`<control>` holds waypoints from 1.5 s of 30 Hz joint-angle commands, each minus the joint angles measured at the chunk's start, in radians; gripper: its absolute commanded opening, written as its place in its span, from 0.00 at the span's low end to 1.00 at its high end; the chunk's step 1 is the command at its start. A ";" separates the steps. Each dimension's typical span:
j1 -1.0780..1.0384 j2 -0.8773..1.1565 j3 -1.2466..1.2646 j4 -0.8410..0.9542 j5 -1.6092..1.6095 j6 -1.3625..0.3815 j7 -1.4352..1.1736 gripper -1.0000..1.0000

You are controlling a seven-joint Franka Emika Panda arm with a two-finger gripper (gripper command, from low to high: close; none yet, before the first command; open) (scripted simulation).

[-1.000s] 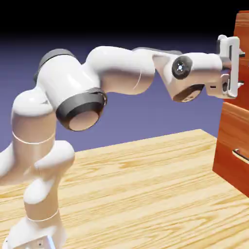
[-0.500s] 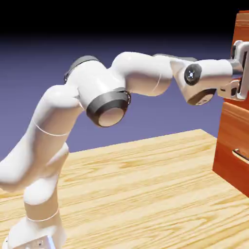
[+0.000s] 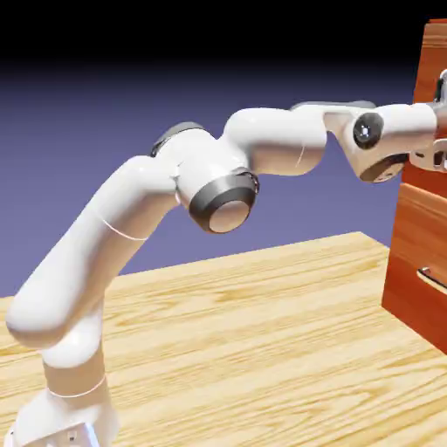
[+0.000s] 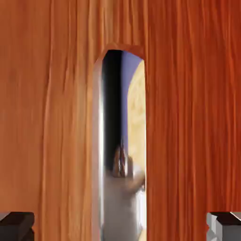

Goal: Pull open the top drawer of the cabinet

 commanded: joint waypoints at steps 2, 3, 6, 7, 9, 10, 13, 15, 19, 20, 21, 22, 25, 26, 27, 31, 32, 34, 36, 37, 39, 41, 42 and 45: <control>-0.055 0.030 0.049 -0.073 -0.017 0.028 0.011 0.00; -0.084 0.045 0.073 -0.109 -0.025 0.041 0.019 0.00; -0.174 0.090 0.146 -0.217 -0.053 0.079 0.049 0.00; -0.206 0.106 0.171 -0.254 -0.063 0.092 0.061 0.00; -0.274 0.137 0.222 -0.326 -0.085 0.115 0.088 0.00; -0.309 0.153 0.249 -0.362 -0.096 0.126 0.104 0.00; -0.418 0.200 0.329 -0.464 -0.130 0.156 0.154 0.00; -0.491 0.229 0.382 -0.524 -0.154 0.173 0.189 0.00; -0.635 0.281 0.490 -0.628 -0.200 0.199 0.260 0.00; -0.672 0.292 0.517 -0.650 -0.212 0.204 0.277 0.00; -0.708 0.303 0.545 -0.672 -0.223 0.209 0.294 0.00; -0.744 0.313 0.573 -0.692 -0.234 0.214 0.310 0.00; -0.853 0.340 0.658 -0.746 -0.264 0.226 0.355 0.00; -0.889 0.347 0.688 -0.763 -0.272 0.229 0.368 0.00; -0.925 0.353 0.718 -0.778 -0.280 0.232 0.379 0.00; -1.070 0.369 0.844 -0.834 -0.303 0.243 0.412 0.00; -1.107 0.370 0.877 -0.847 -0.306 0.246 0.416 0.00; -1.179 0.370 0.945 -0.873 -0.307 0.250 0.418 0.00; -1.251 0.364 1.016 -0.899 -0.304 0.254 0.413 0.00; -1.288 0.360 1.052 -0.913 -0.300 0.256 0.407 0.00; -1.359 0.347 1.124 -0.941 -0.290 0.260 0.392 0.00; -1.428 0.330 1.197 -0.972 -0.275 0.263 0.372 0.00; -1.462 0.320 1.233 -0.988 -0.267 0.265 0.360 0.00; -1.564 0.283 1.342 -1.041 -0.237 0.269 0.320 0.00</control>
